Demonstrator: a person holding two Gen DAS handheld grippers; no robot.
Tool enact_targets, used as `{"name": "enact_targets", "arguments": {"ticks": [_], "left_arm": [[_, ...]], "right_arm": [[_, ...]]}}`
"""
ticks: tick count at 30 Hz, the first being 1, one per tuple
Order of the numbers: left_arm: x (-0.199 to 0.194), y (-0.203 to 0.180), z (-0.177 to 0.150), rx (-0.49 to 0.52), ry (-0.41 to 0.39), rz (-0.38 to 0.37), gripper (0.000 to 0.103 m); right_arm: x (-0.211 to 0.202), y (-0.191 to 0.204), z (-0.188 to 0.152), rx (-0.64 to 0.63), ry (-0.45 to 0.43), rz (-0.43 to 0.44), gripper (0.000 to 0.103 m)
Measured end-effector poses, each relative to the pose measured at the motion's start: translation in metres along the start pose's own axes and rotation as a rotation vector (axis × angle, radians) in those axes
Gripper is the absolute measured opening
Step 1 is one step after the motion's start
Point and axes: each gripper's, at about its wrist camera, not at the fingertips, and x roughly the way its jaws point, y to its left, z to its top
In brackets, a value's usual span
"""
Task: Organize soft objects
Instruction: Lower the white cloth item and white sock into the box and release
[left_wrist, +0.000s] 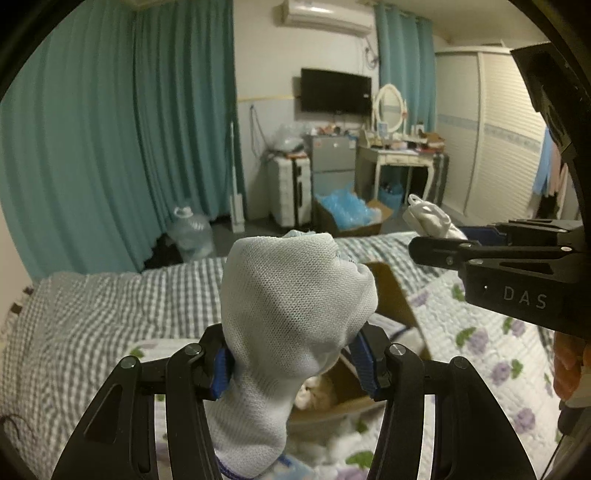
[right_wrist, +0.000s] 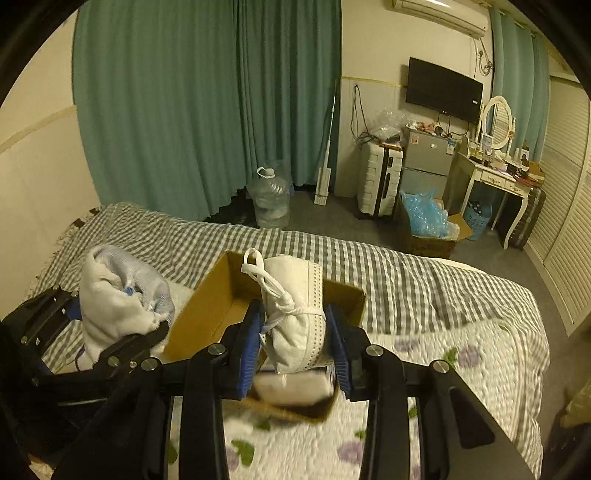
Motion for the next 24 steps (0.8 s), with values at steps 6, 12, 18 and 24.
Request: {"name": "enact_targets", "arguments": {"ticks": [6, 12, 18, 24], "left_arm": [[0.063, 0.009, -0.011, -0.008, 0.050, -0.003, 0.053], [0.104, 0.008, -0.023, 0.044, 0.072, 0.010, 0.055], [0.114, 0.003, -0.024, 0.069, 0.083, 0.004, 0.061], [0.107, 0.000, -0.018, 0.044, 0.097, 0.012, 0.062]], "right_arm": [[0.071, -0.008, 0.002, 0.026, 0.064, 0.025, 0.035], [0.126, -0.024, -0.009, 0.065, 0.116, 0.040, 0.035], [0.136, -0.033, -0.009, 0.085, 0.088, 0.037, 0.075], [0.105, -0.042, -0.001, 0.116, 0.010, -0.030, 0.090]]}}
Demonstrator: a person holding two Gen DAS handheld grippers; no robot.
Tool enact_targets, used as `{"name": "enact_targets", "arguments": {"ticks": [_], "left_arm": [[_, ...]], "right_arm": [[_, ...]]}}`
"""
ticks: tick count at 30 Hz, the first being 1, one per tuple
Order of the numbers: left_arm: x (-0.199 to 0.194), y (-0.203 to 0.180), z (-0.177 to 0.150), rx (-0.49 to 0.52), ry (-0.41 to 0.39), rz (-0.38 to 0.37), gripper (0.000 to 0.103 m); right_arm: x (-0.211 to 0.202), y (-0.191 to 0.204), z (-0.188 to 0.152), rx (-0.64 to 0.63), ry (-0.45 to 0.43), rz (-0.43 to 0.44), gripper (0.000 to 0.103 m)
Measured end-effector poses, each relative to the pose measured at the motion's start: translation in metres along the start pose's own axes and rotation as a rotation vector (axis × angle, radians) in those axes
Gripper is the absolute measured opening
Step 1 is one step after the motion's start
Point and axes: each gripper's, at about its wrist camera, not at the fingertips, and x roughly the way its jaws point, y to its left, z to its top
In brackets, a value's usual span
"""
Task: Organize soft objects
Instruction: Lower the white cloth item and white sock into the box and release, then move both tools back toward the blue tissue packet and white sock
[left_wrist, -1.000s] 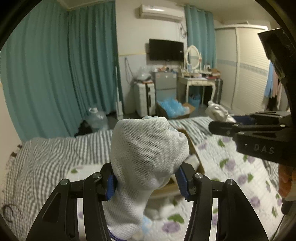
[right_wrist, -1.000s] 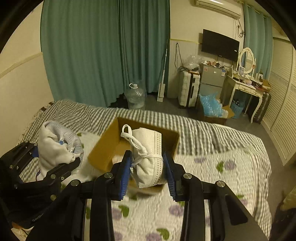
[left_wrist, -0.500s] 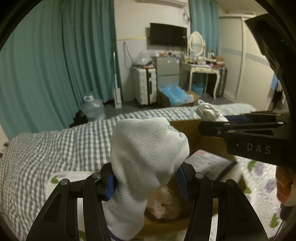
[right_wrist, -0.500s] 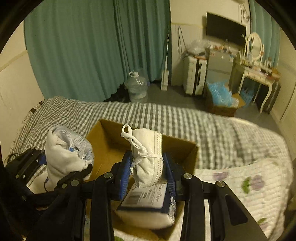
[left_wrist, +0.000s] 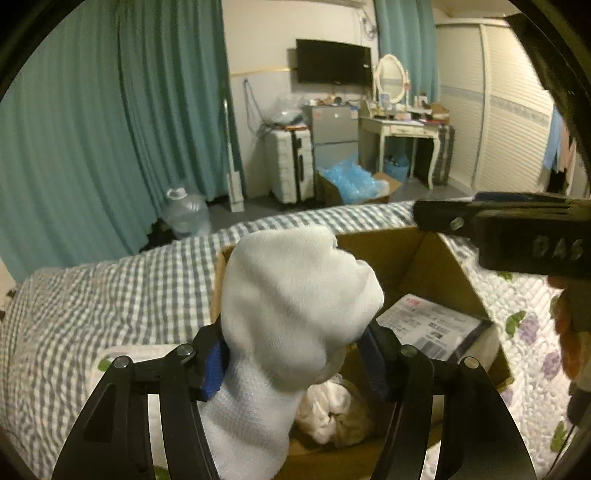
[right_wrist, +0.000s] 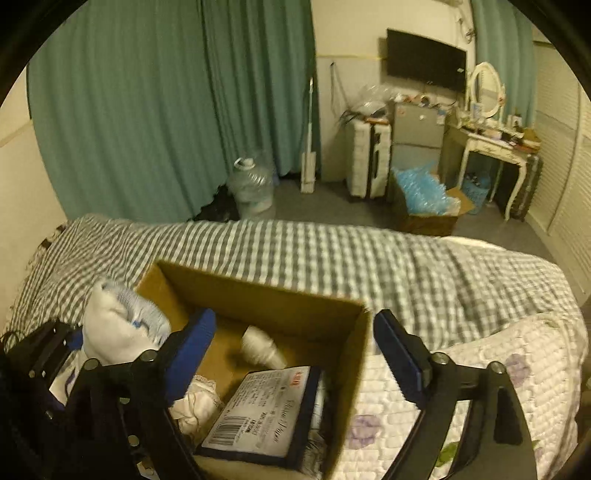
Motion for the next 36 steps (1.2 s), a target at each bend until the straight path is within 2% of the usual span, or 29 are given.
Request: {"name": "enact_targets", "arguments": {"ticks": [4, 12, 19, 20, 21, 22, 25, 28, 31, 36], "left_arm": [[-0.026, -0.001, 0.007, -0.004, -0.031, 0.017, 0.081], [-0.101, -0.008, 0.034, 0.007, -0.128, 0.022, 0.082], [-0.185, -0.001, 0.039, -0.007, -0.232, 0.044, 0.083], [-0.194, -0.001, 0.038, -0.004, -0.245, 0.051, 0.084], [-0.210, 0.000, 0.035, 0.003, -0.267, 0.064, 0.094], [-0.220, 0.001, 0.032, 0.006, -0.279, 0.073, 0.096], [-0.254, 0.009, 0.021, 0.010, -0.330, 0.098, 0.097], [-0.277, 0.019, 0.006, -0.015, -0.355, 0.107, 0.099], [-0.281, 0.025, -0.010, -0.031, -0.353, 0.124, 0.099], [-0.262, 0.033, -0.037, -0.046, -0.329, 0.162, 0.099]], "right_arm": [[-0.041, -0.003, 0.007, -0.002, -0.049, -0.011, 0.094], [-0.150, 0.001, 0.018, -0.013, -0.149, -0.031, 0.096], [-0.232, 0.018, 0.002, -0.065, -0.204, -0.055, 0.096], [-0.243, 0.021, -0.001, -0.076, -0.215, -0.058, 0.097], [-0.254, 0.026, -0.004, -0.087, -0.224, -0.062, 0.099], [-0.263, 0.030, -0.007, -0.097, -0.229, -0.063, 0.101], [-0.289, 0.040, -0.019, -0.131, -0.245, -0.033, 0.101], [-0.301, 0.051, -0.032, -0.142, -0.240, -0.003, 0.101], [-0.301, 0.061, -0.048, -0.149, -0.226, 0.015, 0.102], [-0.259, 0.076, -0.078, -0.172, -0.178, 0.009, 0.102]]}}
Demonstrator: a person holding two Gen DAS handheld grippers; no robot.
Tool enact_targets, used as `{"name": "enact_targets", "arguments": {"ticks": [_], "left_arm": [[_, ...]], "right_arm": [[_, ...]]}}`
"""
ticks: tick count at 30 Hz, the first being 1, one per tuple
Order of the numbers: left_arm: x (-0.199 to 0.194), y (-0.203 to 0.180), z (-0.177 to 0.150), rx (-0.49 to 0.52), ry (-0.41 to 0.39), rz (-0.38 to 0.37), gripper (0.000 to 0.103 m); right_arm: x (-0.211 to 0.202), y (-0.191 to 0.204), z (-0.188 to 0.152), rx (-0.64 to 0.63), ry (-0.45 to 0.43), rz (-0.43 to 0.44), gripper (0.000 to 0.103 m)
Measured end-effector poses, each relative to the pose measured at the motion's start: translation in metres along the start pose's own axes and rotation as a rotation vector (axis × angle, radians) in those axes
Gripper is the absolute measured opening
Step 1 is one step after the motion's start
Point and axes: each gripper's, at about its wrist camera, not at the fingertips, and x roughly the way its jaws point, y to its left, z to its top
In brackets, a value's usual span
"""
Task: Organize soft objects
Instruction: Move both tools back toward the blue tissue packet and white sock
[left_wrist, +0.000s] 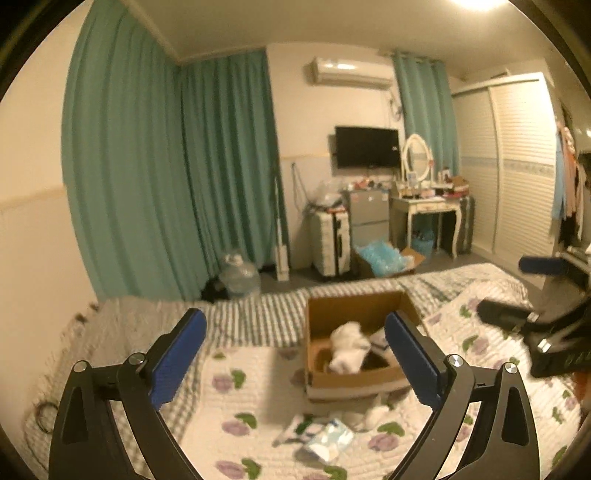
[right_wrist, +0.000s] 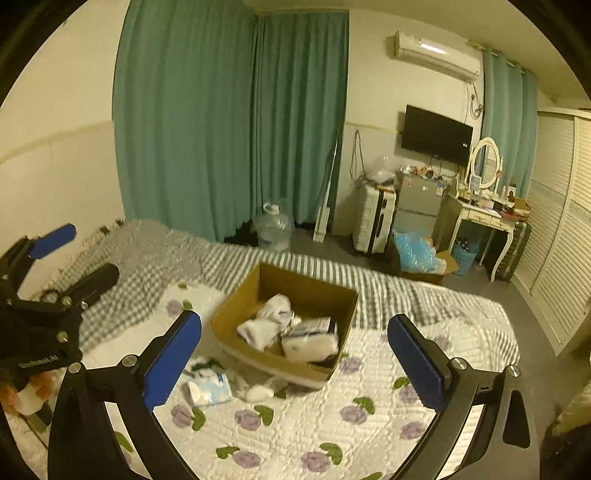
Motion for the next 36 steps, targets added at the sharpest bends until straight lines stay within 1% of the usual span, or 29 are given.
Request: {"name": "enact_targets", "arguments": {"ticks": [3, 5, 6, 7, 9, 11, 14, 16, 18, 19, 21, 23, 26, 31, 32, 34, 36], "left_arm": [[0.029, 0.002, -0.028, -0.039, 0.045, 0.010, 0.099], [0.046, 0.003, -0.044, -0.049, 0.087, 0.057, 0.099], [0.063, 0.002, -0.055, -0.038, 0.125, 0.057, 0.099], [0.071, 0.002, -0.062, -0.029, 0.138, 0.056, 0.099], [0.090, 0.003, -0.083, -0.009, 0.165, 0.081, 0.099], [0.105, 0.007, -0.103, -0.019, 0.211, 0.073, 0.099], [0.125, 0.022, -0.132, -0.095, 0.277, 0.031, 0.099], [0.131, 0.026, -0.147, -0.117, 0.304, 0.041, 0.099], [0.136, 0.029, -0.160, -0.123, 0.327, 0.066, 0.099], [0.141, 0.030, -0.165, -0.125, 0.357, 0.074, 0.099], [0.149, 0.028, -0.169, -0.111, 0.394, 0.093, 0.099], [0.151, 0.028, -0.173, -0.100, 0.394, 0.107, 0.099], [0.152, 0.026, -0.178, -0.118, 0.394, 0.089, 0.099], [0.150, 0.024, -0.180, -0.106, 0.399, 0.107, 0.099], [0.150, 0.024, -0.180, -0.111, 0.406, 0.100, 0.099], [0.153, 0.025, -0.182, -0.116, 0.438, 0.087, 0.099], [0.157, 0.026, -0.185, -0.119, 0.471, 0.087, 0.099]], "right_arm": [[0.044, 0.007, -0.029, 0.033, 0.055, 0.025, 0.102], [0.073, 0.009, -0.045, 0.057, 0.100, 0.032, 0.101], [0.088, 0.009, -0.052, 0.067, 0.124, 0.034, 0.101], [0.099, 0.009, -0.059, 0.070, 0.141, 0.038, 0.101], [0.124, 0.012, -0.077, 0.058, 0.174, 0.034, 0.101], [0.142, 0.012, -0.090, 0.051, 0.188, 0.031, 0.101], [0.165, 0.009, -0.110, 0.082, 0.215, 0.055, 0.101], [0.181, 0.008, -0.125, 0.093, 0.259, 0.084, 0.101], [0.193, 0.009, -0.139, 0.095, 0.303, 0.089, 0.101], [0.196, 0.009, -0.144, 0.099, 0.309, 0.083, 0.101], [0.205, 0.011, -0.153, 0.087, 0.333, 0.092, 0.101], [0.213, 0.013, -0.157, 0.074, 0.361, 0.095, 0.101], [0.222, 0.021, -0.162, 0.040, 0.392, 0.106, 0.101], [0.237, 0.034, -0.170, -0.018, 0.431, 0.133, 0.101], [0.240, 0.037, -0.171, -0.025, 0.437, 0.143, 0.100], [0.245, 0.041, -0.172, -0.040, 0.449, 0.163, 0.098], [0.250, 0.042, -0.173, -0.045, 0.455, 0.161, 0.095]]}}
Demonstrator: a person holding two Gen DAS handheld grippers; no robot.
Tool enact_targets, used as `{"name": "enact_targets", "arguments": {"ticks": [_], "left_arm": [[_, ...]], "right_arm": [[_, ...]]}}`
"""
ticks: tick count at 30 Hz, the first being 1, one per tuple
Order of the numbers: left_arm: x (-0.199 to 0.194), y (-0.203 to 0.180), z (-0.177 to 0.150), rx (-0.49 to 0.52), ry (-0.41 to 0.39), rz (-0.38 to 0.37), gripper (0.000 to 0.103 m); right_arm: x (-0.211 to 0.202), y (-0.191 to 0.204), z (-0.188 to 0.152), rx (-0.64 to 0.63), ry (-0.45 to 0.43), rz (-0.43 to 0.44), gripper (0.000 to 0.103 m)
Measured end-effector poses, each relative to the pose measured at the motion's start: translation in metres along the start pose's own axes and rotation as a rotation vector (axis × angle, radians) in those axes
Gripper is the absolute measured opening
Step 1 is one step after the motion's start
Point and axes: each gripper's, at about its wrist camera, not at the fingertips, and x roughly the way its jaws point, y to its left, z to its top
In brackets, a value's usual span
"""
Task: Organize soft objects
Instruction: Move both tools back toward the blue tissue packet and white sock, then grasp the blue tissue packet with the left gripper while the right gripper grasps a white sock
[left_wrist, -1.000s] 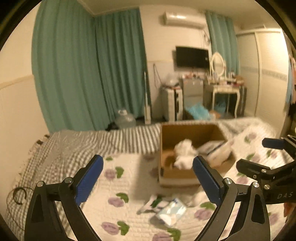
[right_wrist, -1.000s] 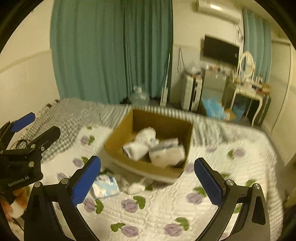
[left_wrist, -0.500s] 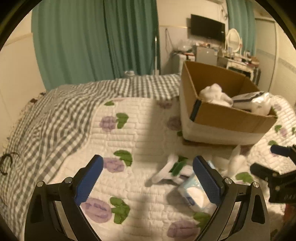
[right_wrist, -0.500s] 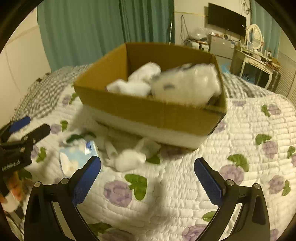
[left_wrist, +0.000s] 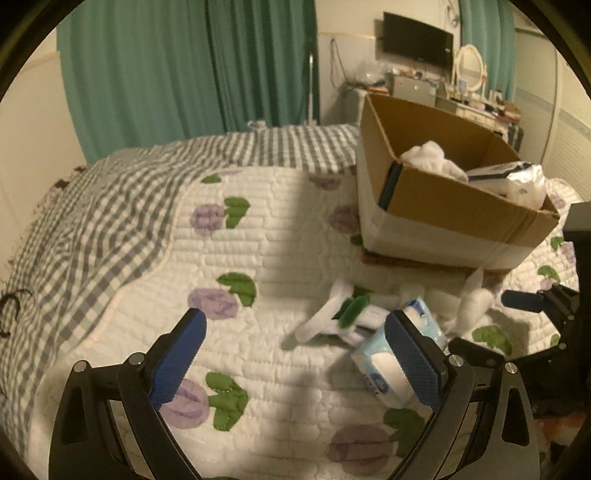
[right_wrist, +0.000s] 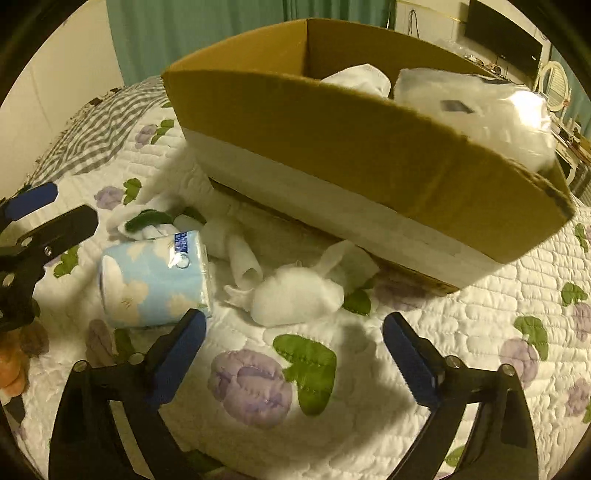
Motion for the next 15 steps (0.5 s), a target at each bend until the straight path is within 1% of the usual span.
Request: {"name": "enact_targets", "arguments": {"ticks": [3, 6, 8, 9, 10, 13, 15], "left_arm": [[0.003, 0.001, -0.001, -0.006, 0.016, -0.007, 0.099], [0.001, -0.002, -0.003, 0.009, 0.013, -0.031, 0.099], [0.000, -0.007, -0.004, 0.036, 0.007, -0.026, 0.099], [0.000, -0.009, -0.004, 0.048, 0.008, -0.026, 0.099], [-0.001, -0.012, -0.005, 0.056, 0.011, -0.027, 0.099], [0.001, -0.016, -0.007, 0.071, 0.019, -0.046, 0.099], [0.000, -0.021, -0.010, 0.079, 0.025, -0.080, 0.099]], "right_arm": [[0.013, -0.002, 0.004, 0.014, 0.018, 0.004, 0.089], [0.023, -0.008, 0.007, 0.043, 0.038, 0.004, 0.077], [0.023, -0.009, 0.007, 0.049, 0.033, 0.007, 0.061], [0.022, -0.008, 0.007, 0.048, 0.029, 0.009, 0.054], [0.019, -0.008, 0.007, 0.043, 0.023, 0.013, 0.044], [0.012, -0.006, 0.005, 0.039, 0.006, 0.011, 0.042], [0.005, -0.007, 0.002, 0.049, -0.003, 0.004, 0.042]]}}
